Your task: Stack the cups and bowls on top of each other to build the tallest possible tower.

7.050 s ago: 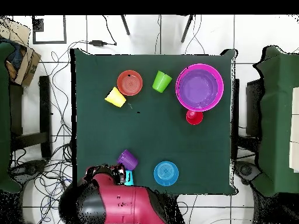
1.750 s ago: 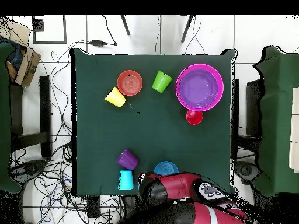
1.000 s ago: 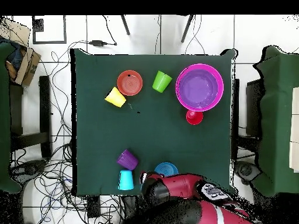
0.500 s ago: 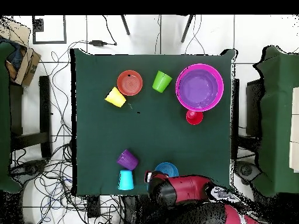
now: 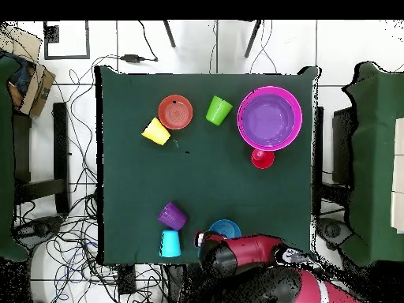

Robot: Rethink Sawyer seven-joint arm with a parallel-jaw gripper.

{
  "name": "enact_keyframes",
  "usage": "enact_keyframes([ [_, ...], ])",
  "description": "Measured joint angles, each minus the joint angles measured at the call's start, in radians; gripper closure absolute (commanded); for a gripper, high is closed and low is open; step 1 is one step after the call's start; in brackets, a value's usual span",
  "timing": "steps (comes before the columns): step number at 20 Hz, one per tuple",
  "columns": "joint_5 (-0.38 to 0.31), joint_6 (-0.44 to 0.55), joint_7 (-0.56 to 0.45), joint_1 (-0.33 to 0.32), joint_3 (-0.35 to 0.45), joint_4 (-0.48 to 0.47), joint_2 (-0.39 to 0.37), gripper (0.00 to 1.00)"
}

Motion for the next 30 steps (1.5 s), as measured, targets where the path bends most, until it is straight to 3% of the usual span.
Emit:
enact_keyframes([
  [9, -0.026, -0.039, 0.000, 0.030, -0.017, -0.043, 0.065, 0.00],
  [30, -0.029, -0.108, 0.000, 0.092, -0.073, -0.041, 0.072, 0.00],
])
